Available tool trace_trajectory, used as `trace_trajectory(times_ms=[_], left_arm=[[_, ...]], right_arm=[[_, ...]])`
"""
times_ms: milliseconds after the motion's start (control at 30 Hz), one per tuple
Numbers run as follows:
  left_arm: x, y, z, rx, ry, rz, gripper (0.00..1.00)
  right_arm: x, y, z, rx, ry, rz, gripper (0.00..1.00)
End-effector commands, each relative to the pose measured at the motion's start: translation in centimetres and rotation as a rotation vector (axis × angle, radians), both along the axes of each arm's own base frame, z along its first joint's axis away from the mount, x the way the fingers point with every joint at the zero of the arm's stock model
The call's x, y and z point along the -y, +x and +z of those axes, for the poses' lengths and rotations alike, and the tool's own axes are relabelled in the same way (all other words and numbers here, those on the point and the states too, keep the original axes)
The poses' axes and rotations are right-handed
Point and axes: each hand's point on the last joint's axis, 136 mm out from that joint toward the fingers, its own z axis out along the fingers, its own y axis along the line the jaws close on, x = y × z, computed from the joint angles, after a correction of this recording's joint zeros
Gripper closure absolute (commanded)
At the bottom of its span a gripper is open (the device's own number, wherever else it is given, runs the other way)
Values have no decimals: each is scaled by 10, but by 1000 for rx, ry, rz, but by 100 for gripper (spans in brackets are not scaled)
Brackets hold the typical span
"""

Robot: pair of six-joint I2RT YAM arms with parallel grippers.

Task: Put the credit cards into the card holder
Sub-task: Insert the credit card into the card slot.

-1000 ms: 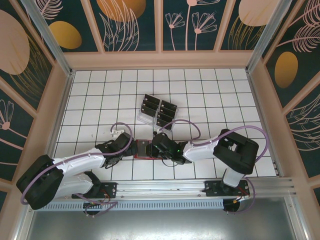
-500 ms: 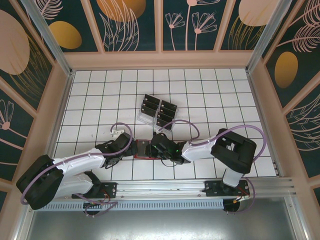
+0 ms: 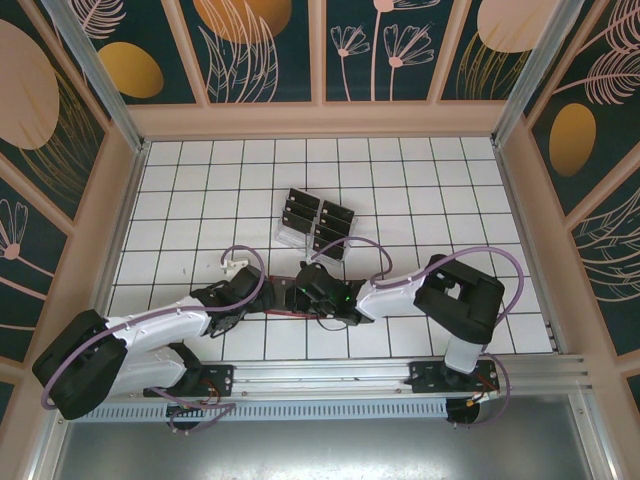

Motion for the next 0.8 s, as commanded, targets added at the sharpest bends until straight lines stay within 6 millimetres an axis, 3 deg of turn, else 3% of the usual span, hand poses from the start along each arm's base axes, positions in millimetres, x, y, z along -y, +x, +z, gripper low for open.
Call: trace_trajectory(times_ms=[0, 167, 333, 567, 767], left_arm=[[1, -7, -8, -30, -24, -6, 7], [5, 0, 2, -4, -33, -3, 7], [8, 12, 25, 58, -36, 6, 2], [19, 28, 58, 126, -44, -20, 2], [34, 32, 70, 129, -80, -78, 1]], right_arm=[[-5, 1, 3, 11, -11, 13, 80], [-4, 4, 38, 62, 45, 23, 78], [19, 12, 63, 121, 11, -16, 66], [63, 23, 53, 148, -121, -52, 56], [67, 31, 43, 148, -154, -39, 56]])
